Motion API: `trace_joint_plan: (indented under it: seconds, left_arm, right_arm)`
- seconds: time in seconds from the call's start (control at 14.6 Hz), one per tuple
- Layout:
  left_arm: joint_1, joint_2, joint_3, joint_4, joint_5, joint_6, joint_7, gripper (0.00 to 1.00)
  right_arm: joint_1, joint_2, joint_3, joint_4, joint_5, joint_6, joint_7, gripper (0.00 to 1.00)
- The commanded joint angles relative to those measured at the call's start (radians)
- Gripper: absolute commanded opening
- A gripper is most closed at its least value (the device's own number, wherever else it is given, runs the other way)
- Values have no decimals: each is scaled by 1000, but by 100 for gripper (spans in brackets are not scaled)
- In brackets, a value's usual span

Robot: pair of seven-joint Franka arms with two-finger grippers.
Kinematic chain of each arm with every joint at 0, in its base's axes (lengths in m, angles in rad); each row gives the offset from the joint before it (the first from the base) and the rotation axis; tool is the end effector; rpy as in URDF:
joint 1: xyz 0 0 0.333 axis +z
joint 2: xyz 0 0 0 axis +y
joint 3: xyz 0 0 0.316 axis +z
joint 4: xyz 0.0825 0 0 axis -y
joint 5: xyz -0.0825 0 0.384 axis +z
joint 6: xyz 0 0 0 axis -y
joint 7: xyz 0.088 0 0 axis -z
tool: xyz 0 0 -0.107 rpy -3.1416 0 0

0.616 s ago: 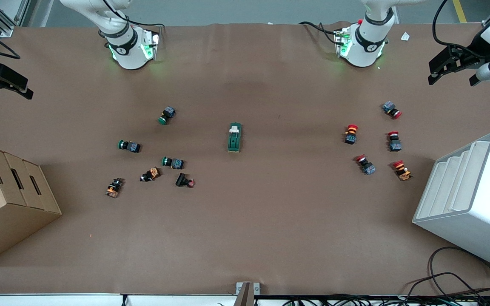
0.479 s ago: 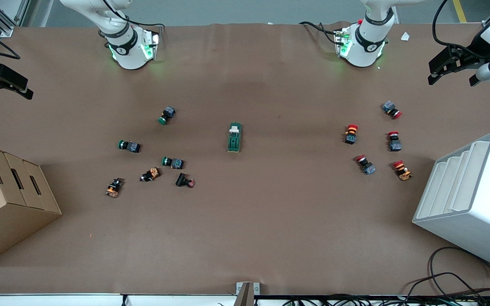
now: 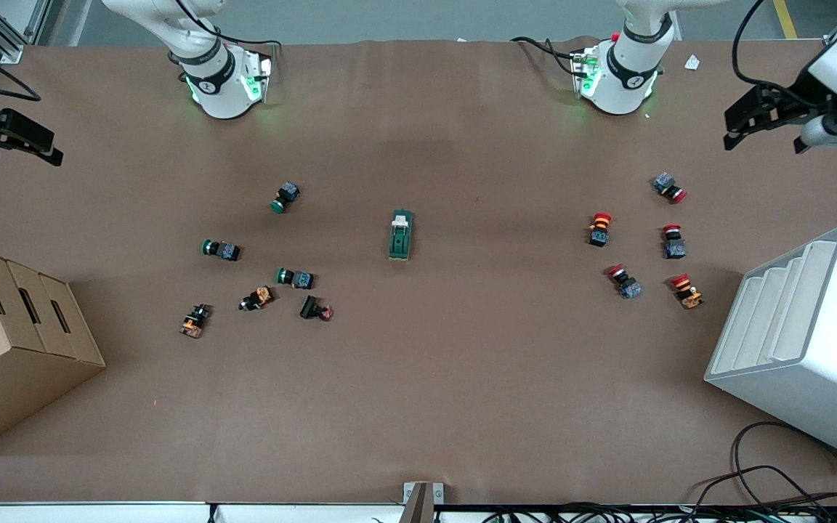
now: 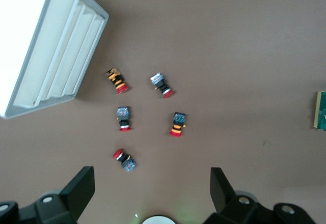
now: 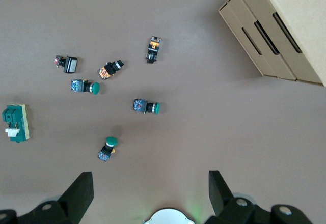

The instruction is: Close load switch with both arms

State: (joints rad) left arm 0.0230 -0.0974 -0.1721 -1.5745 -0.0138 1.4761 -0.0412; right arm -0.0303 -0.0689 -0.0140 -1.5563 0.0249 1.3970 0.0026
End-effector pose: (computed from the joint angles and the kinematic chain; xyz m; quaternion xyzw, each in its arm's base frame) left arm 0.5076 -0.0830 0.6657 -0.9985 0.0542 0.0011 0.0016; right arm 0.5139 -0.0201 0.6537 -0.9987 0.0218 0.0449 0.0138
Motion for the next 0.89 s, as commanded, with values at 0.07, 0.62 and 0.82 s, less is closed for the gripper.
trace_joint_plan:
  seconds: [0.07, 0.62, 0.82]
  left_arm:
    - [-9, 94, -115, 83, 23, 25, -43, 100]
    - [-193, 212, -314, -34, 32, 245, -749, 100]
    - [-329, 249, -314, -120, 73, 384, -966, 100]
  right_arm:
    - [-14, -22, 3, -11, -6, -16, -3, 100]
    - [-11, -25, 6, -2, 0, -21, -3, 100]
    - [-17, -17, 2, 27, -9, -23, -3, 100]
